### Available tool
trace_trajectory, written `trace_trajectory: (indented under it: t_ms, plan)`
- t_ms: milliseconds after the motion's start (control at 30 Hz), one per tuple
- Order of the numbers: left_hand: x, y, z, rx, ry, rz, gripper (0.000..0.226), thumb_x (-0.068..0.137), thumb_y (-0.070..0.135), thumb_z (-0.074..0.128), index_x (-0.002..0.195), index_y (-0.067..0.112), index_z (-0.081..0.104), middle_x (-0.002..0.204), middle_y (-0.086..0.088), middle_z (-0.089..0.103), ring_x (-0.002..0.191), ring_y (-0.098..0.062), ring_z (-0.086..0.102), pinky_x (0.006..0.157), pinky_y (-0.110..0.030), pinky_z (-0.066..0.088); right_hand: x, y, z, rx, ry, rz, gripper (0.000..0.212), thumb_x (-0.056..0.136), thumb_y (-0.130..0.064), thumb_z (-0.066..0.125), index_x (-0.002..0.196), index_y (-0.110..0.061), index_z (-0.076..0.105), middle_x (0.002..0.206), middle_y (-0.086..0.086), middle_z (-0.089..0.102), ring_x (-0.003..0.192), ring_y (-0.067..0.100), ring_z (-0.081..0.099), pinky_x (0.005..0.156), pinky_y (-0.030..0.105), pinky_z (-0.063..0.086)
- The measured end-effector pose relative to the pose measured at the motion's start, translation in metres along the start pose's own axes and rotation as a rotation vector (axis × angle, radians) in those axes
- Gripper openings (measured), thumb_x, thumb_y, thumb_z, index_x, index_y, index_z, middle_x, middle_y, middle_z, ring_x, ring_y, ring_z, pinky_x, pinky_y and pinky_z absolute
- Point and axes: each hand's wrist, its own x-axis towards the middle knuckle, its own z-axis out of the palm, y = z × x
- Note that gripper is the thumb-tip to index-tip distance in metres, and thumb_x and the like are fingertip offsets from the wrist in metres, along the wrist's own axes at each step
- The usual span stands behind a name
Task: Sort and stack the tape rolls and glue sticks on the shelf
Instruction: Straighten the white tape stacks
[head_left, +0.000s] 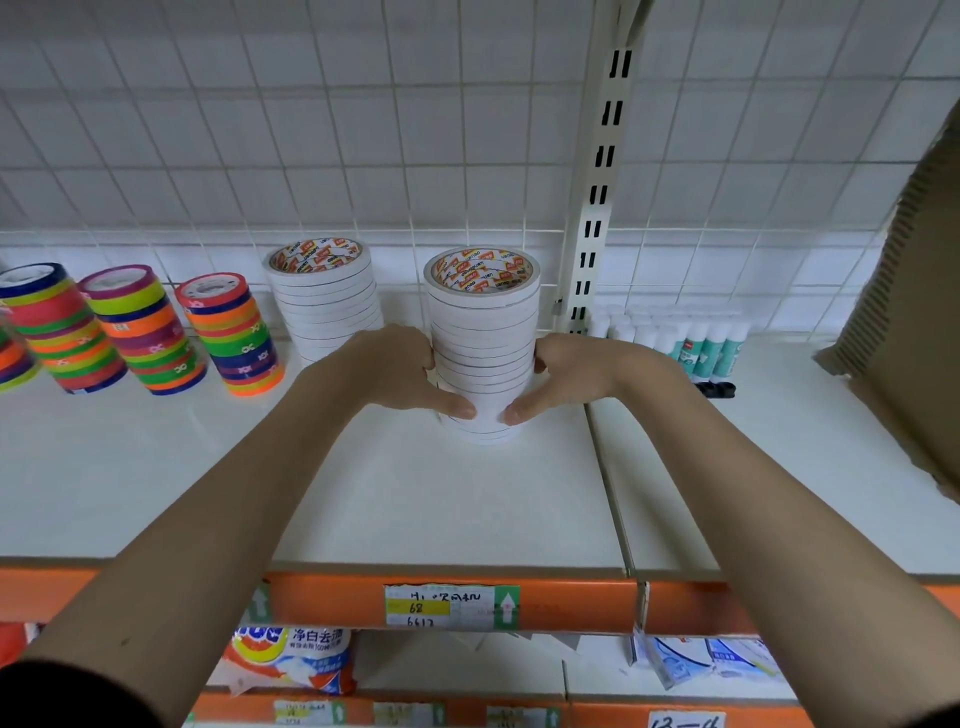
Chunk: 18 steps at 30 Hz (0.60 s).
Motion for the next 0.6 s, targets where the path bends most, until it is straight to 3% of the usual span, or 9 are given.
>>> trace_trajectory:
  t_ms: [100,233,600]
  plan:
    - [-0.003,0.003,-0.006,0.02,0.035,0.009,0.086,0.057,0.076,0.064,0.114,0.012,0.061,0.109,0.001,0.065,0.101,-0.019,0.059,0.092,-0.036,0.047,-0.004,0.002,-0.005,-0.041,-0.042,0.036,0.063,0.074,-0.04,0.076,0.131,-0.031,0.049,0.129,-0.014,0.051,0.119,0.009,0.045,0.094,0.021,0.034]
    - [-0.008,0.006,-0.005,0.034,0.072,0.01,0.085,0.062,0.07,0.067,0.121,0.011,0.054,0.115,0.0,0.061,0.106,-0.02,0.056,0.092,-0.032,0.042,0.001,-0.003,0.003,-0.153,-0.068,0.074,0.084,0.062,-0.055,0.075,0.136,-0.03,0.044,0.136,-0.01,0.05,0.126,0.016,0.045,0.106,0.033,0.037]
    - [-0.006,0.003,0.005,-0.019,0.121,0.031,0.076,0.062,0.068,0.068,0.108,0.009,0.06,0.102,-0.002,0.065,0.095,-0.02,0.059,0.083,-0.031,0.045,0.004,-0.005,0.007,-0.184,-0.013,0.094,0.082,0.059,-0.058,0.073,0.13,-0.026,0.05,0.128,-0.006,0.056,0.115,0.019,0.053,0.099,0.036,0.044]
